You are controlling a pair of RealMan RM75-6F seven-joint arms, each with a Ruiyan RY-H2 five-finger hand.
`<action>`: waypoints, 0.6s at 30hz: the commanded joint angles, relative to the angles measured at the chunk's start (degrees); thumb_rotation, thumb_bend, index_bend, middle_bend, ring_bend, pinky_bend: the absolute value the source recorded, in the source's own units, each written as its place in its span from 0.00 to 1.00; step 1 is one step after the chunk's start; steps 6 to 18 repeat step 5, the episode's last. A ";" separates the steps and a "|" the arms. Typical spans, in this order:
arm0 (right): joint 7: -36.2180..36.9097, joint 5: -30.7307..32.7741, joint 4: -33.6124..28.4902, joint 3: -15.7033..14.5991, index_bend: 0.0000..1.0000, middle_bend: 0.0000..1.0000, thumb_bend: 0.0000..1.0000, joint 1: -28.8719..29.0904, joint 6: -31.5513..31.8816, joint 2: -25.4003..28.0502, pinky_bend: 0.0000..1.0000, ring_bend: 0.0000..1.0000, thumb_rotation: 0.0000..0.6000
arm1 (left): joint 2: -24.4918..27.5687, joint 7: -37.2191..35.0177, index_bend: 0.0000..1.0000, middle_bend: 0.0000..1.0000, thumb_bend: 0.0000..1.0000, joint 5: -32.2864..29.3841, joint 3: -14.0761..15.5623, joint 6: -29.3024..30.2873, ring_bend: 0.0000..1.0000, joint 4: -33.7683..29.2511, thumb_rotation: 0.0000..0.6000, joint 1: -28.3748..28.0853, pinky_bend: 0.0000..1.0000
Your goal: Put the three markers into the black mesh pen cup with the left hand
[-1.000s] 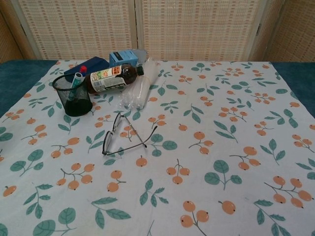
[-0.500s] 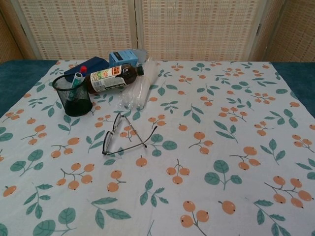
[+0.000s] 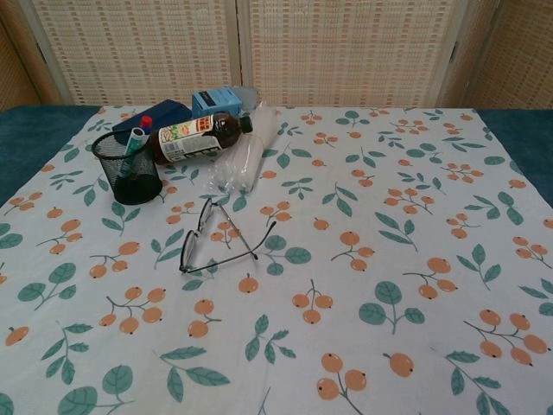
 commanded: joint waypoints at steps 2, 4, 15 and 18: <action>0.02 -0.12 -0.02 0.00 0.17 0.06 0.00 -0.09 0.21 0.04 0.31 0.31 1.00 | -0.19 0.33 0.23 0.13 0.31 -0.11 -0.04 -0.63 0.06 0.20 1.00 0.01 0.14; 0.04 -0.16 0.03 -0.03 0.17 0.06 0.00 -0.02 0.08 -0.02 0.31 0.31 1.00 | -0.25 0.33 0.24 0.13 0.31 -0.01 -0.05 -0.92 0.06 0.35 1.00 0.00 0.13; 0.08 -0.12 0.09 -0.06 0.17 0.06 0.00 0.03 -0.09 -0.06 0.31 0.31 1.00 | -0.25 0.57 0.24 0.13 0.31 0.08 -0.07 -0.92 0.06 0.40 1.00 0.03 0.13; 0.08 -0.12 0.09 -0.06 0.17 0.06 0.00 0.03 -0.09 -0.06 0.31 0.31 1.00 | -0.25 0.57 0.24 0.13 0.31 0.08 -0.07 -0.92 0.06 0.40 1.00 0.03 0.13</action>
